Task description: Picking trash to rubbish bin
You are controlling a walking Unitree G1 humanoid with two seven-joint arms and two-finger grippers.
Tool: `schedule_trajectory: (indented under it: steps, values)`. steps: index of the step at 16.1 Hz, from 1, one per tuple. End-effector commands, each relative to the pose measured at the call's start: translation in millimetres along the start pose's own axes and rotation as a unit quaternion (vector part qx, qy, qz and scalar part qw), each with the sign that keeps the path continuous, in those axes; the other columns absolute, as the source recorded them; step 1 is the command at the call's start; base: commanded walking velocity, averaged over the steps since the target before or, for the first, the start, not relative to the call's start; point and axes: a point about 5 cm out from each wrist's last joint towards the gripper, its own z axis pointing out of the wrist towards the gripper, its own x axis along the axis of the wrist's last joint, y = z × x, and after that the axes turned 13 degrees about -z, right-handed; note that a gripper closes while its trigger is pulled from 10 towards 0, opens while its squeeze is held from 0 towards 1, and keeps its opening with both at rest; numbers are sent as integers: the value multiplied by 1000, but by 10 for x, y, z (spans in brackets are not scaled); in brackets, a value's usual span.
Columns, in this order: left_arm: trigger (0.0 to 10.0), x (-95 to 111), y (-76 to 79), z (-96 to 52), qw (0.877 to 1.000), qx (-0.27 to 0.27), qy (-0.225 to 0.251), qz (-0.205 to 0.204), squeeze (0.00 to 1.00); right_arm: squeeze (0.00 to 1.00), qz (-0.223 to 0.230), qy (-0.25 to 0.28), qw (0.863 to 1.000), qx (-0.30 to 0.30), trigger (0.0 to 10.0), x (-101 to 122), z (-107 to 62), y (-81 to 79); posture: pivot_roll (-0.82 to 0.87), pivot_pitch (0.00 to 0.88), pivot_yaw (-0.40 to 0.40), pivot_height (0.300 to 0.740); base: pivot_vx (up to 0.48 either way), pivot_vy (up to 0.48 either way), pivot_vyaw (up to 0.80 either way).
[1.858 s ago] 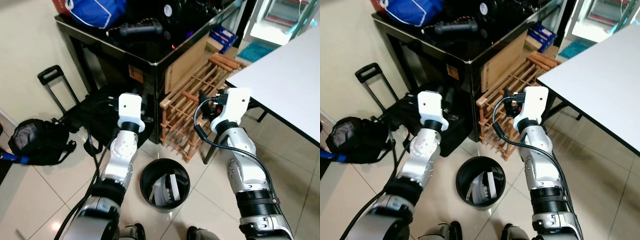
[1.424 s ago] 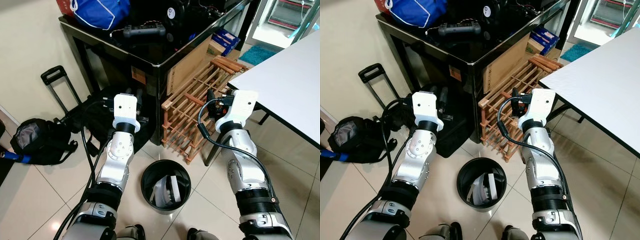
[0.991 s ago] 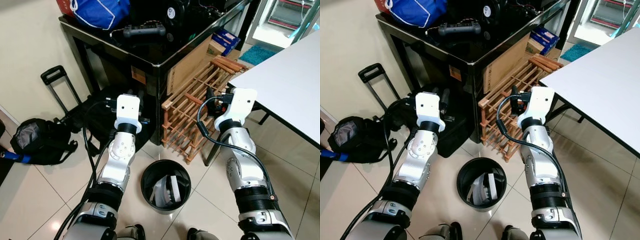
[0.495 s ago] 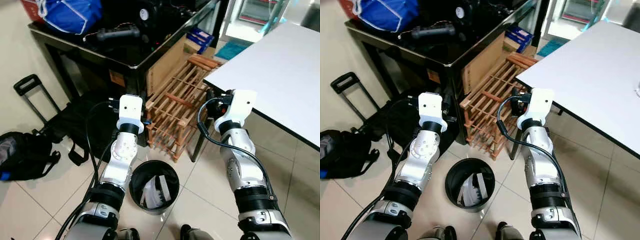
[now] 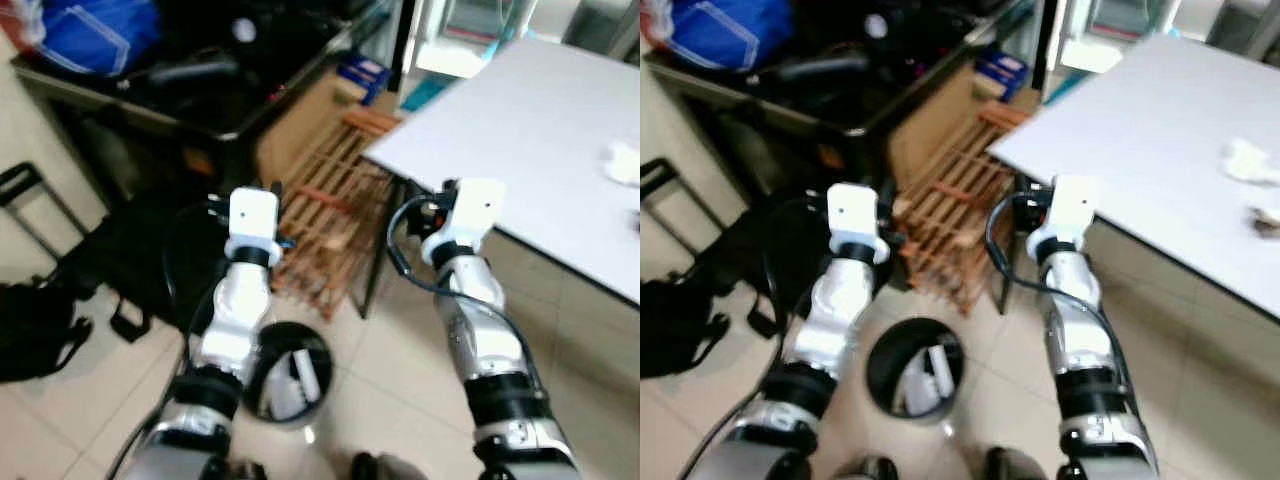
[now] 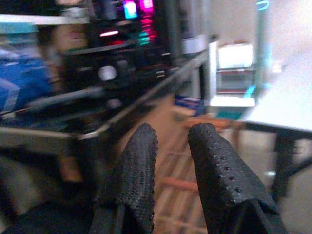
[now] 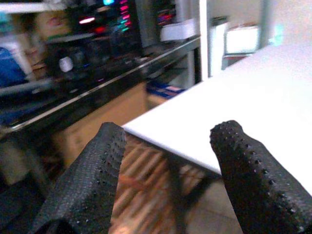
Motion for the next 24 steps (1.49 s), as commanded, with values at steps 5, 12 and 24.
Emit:
schedule_trajectory:
  steps: [5,12,24]
  values:
    - [10000,2,-31,7,1000,8,-1,8,0,0,7,-9,1000,12,10000,-20,-2,-45,-53,121,35,740,0,-372,-117]
    - [10000,-3,-24,-2,1000,7,-2,8,0,0,9,-11,1000,13,10000,-37,-15,-51,-52,126,32,740,0,-373,-686]
    - [10000,-6,-26,2,1000,8,-3,10,0,0,11,-10,1000,15,10000,-38,-17,-54,-52,118,34,740,0,-375,0]
